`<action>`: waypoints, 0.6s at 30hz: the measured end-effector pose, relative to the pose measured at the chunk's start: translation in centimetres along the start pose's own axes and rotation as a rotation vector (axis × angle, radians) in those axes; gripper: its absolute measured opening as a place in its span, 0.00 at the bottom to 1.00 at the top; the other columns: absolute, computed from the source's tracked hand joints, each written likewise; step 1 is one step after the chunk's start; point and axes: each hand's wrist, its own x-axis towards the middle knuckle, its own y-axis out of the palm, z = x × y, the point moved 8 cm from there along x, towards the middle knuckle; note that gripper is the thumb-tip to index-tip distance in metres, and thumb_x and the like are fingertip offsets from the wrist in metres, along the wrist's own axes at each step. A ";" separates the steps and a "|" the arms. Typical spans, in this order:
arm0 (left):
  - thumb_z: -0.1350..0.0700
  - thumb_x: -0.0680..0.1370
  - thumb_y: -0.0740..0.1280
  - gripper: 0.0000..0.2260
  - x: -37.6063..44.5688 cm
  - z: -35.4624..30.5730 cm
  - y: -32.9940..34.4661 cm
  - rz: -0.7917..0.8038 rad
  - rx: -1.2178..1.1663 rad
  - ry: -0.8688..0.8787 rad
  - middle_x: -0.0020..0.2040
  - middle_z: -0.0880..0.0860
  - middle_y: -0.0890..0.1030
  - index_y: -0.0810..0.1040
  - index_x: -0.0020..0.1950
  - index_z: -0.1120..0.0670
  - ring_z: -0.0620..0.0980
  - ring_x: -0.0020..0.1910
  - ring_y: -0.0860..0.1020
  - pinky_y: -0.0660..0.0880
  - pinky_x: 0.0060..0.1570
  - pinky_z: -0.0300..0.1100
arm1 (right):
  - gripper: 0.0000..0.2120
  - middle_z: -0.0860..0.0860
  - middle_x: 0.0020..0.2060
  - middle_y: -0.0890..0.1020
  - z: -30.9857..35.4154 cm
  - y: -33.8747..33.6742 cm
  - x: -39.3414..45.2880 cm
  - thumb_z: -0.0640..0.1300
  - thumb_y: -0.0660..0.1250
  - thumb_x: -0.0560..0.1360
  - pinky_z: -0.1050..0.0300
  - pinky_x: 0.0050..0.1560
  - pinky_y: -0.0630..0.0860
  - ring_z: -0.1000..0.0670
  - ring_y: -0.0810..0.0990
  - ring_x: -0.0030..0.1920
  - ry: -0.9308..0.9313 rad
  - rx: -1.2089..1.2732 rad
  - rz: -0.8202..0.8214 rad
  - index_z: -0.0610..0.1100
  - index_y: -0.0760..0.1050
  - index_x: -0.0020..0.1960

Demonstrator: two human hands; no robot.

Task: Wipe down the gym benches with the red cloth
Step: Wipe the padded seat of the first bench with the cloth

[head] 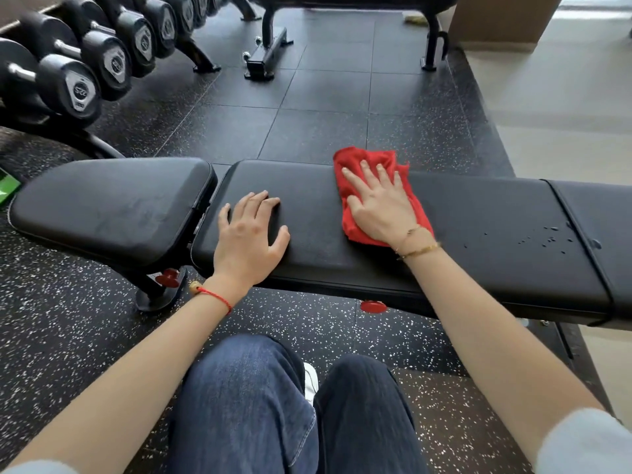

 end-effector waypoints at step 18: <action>0.42 0.76 0.55 0.26 0.1 0.4 0.2 -0.053 -0.018 -0.003 0.73 0.51 0.72 0.73 0.70 0.51 0.51 0.75 0.66 0.57 0.75 0.57 | 0.27 0.46 0.79 0.53 -1.8 -0.3 0.4 0.50 0.53 0.81 0.43 0.77 0.44 0.41 0.51 0.79 0.002 -0.043 -0.026 0.54 0.53 0.79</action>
